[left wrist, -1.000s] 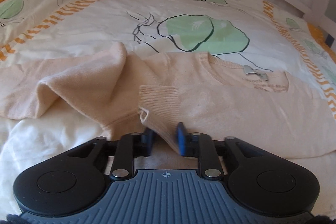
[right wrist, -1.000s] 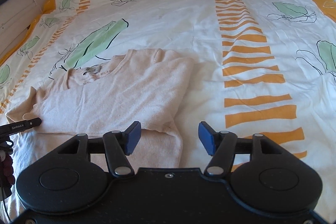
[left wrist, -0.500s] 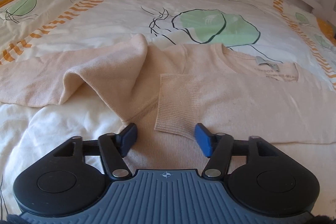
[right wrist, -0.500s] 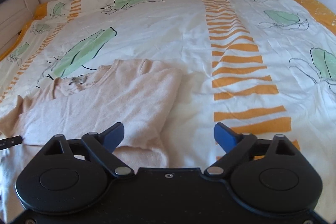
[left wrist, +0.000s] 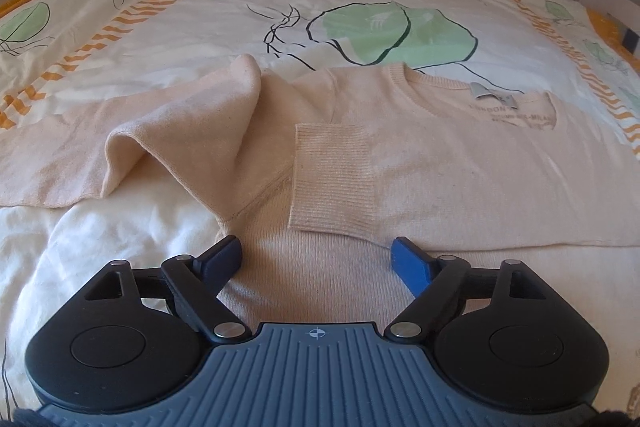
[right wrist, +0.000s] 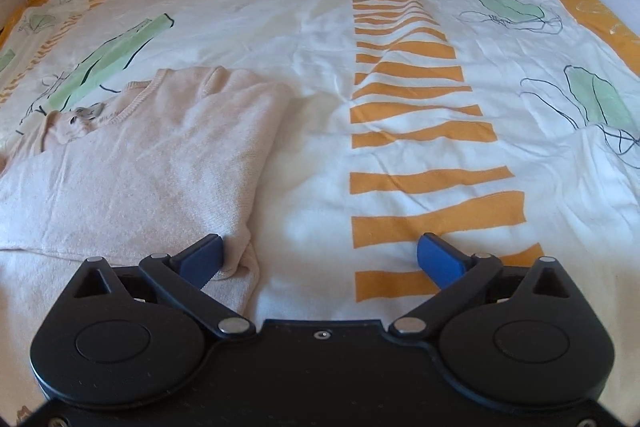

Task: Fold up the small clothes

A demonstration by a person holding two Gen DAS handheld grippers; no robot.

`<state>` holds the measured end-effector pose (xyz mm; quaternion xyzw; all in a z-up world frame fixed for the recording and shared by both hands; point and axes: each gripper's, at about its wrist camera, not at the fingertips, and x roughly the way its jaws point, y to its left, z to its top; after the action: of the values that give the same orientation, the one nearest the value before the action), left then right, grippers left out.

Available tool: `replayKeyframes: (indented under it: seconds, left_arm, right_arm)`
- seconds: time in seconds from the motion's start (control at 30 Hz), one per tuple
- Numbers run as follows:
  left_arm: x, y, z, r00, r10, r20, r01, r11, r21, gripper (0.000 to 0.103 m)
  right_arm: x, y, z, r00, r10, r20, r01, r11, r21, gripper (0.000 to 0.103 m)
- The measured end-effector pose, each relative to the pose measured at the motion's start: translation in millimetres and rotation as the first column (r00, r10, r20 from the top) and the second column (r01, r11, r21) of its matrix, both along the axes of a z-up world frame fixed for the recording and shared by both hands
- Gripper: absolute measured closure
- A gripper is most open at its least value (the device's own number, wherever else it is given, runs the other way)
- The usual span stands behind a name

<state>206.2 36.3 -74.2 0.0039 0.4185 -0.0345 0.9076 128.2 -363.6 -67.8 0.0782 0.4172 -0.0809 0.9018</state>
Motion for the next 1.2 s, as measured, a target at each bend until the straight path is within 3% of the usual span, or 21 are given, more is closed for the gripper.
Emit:
replayKeyframes:
  seconds: [0.2,0.37,0.47,0.6,0.73,0.93,1.2]
  left_arm:
    - [-1,0,-1,1.000,-0.002,0.004,0.002,1.000,-0.011,0.018]
    - [-4,2,3,1.000,-0.013,-0.007,0.012,0.999,-0.048,0.011]
    - [-11,8,9,1.000,0.008,-0.012,-0.009,0.995,-0.104,0.010]
    - [-20,21,16,0.998,0.050,-0.025,-0.053,0.984,-0.172,0.009]
    - [-29,35,26,0.996,0.085,-0.023,-0.088,0.980,-0.177,0.008]
    - [-37,69,41,0.990,0.143,-0.009,-0.143,0.980,-0.138,0.008]
    - [-32,141,58,0.955,0.294,0.037,-0.289,0.951,-0.107,0.007]
  right_arm:
    - [-1,2,4,1.000,-0.003,0.010,0.003,1.000,0.005,0.001]
    - [-11,2,30,0.993,-0.015,0.113,0.011,0.999,0.032,0.001]
    - [-14,7,41,0.987,0.015,0.159,-0.025,0.998,0.062,0.001]
    - [-13,22,39,0.985,0.083,0.151,-0.096,0.992,0.076,0.001]
    - [-16,43,36,0.976,0.159,0.152,-0.173,0.981,0.088,0.001]
    - [-26,83,34,0.936,0.320,0.150,-0.333,0.940,0.074,0.001]
    - [-36,123,22,0.865,0.486,0.128,-0.494,0.869,0.039,0.001]
